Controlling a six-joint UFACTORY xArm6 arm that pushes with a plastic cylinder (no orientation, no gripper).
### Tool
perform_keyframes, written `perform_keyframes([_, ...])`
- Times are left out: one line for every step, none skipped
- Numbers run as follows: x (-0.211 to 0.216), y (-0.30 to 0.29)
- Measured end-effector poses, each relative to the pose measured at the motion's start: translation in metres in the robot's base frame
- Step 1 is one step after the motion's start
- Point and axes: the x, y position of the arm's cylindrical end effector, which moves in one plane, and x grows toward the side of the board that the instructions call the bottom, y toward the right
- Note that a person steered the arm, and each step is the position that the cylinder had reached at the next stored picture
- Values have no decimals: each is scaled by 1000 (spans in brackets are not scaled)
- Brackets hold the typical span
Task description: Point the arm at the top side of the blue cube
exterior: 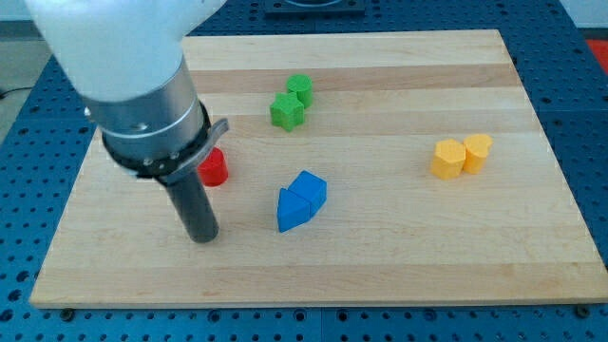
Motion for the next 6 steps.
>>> perform_keyframes([-47,41])
perform_keyframes([-78,67])
perform_keyframes([-97,67])
perform_keyframes([-99,67])
perform_keyframes([-99,67])
perform_keyframes([-99,77])
